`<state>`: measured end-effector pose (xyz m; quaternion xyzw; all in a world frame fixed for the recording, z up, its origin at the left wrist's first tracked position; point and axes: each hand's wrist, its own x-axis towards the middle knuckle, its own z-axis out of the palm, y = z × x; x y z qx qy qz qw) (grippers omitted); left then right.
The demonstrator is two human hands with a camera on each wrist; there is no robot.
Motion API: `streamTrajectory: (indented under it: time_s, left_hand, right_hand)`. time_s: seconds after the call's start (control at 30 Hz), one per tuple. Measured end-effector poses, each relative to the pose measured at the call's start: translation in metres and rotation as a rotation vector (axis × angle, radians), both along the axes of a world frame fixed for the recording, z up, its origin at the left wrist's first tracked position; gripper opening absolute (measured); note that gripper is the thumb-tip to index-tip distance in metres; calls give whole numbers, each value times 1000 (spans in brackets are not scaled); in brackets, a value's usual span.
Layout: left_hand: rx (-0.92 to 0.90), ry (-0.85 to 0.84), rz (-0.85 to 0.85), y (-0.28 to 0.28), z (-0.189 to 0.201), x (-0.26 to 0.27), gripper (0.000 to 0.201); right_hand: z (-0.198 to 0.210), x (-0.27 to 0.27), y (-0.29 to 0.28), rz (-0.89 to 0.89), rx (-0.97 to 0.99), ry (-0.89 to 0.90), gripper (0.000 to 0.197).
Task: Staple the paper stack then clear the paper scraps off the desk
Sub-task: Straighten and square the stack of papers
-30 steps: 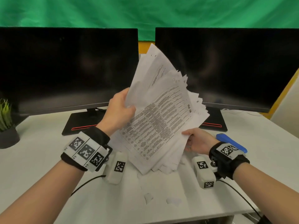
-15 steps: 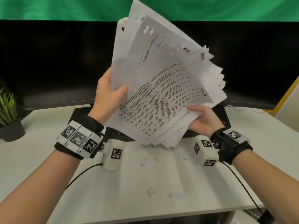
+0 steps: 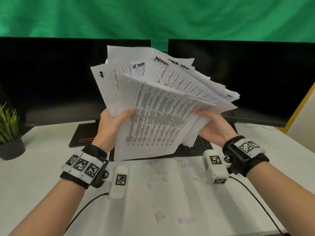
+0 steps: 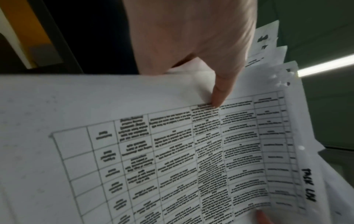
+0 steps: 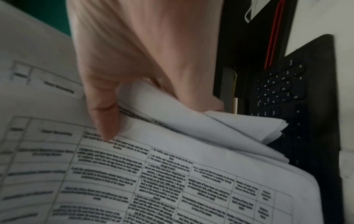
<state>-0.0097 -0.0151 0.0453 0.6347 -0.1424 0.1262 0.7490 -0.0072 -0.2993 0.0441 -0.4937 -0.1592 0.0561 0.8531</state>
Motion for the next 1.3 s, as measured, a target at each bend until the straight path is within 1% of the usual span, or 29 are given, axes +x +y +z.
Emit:
streamTrajectory:
  time_s: [0.1, 0.17, 0.23, 0.3, 0.43, 0.47, 0.53, 0.6, 0.67, 0.77, 0.83, 0.93, 1.03, 1.1, 1.2, 1.27, 1.3]
  left_hand:
    - [-32, 38, -39, 0, -5, 0, 27]
    - [-36, 54, -47, 0, -9, 1, 31]
    - [-35, 70, -19, 2, -11, 2, 28]
    - [-28, 83, -11, 4, -13, 3, 28]
    - [9, 71, -42, 6, -11, 2, 37]
    - [13, 60, -53, 6, -10, 2, 37]
    - [-11, 37, -82, 7, -8, 1, 29]
    - [-22, 23, -111, 8, -6, 1, 28]
    - [-7, 15, -123, 9, -5, 2, 29]
    - [0, 24, -126, 11, -5, 3, 34]
    - [7, 36, -136, 14, -5, 3, 30]
    - [57, 26, -157, 16, -2, 1, 27]
    - [80, 12, -131, 18, 2, 1, 28]
    - [78, 13, -83, 20, 3, 3, 28]
    - [70, -2, -20, 23, 2, 6, 28]
    - [60, -29, -1, 25, 6, 5, 28]
    - [57, -41, 9, 26, 8, 5, 31]
  right_hand:
    - [-1, 2, 4, 43, -54, -31, 43]
    - [-1, 4, 8, 45, -97, -36, 46]
    - [-2, 6, 9, 8, -125, -26, 50]
    - [-5, 6, 10, -31, -154, -21, 48]
    - [-7, 8, 12, -152, -293, -16, 48]
    - [-7, 9, 10, -146, -312, 3, 49]
    - [-4, 11, 8, -74, -326, 25, 50]
    - [2, 13, 7, 11, -284, 33, 49]
    - [10, 13, 8, 50, -255, 41, 49]
    - [18, 13, 9, 82, -276, 33, 46]
    - [18, 12, 10, 82, -305, 22, 45]
    - [11, 12, 9, 84, -330, 34, 48]
    - [7, 12, 11, 92, -277, 29, 48]
    - [10, 11, 15, 62, -253, -19, 46]
    - [14, 8, 21, -48, -317, -78, 48]
    - [8, 7, 19, -90, -372, -43, 51]
    - [4, 6, 18, -78, -401, -24, 52]
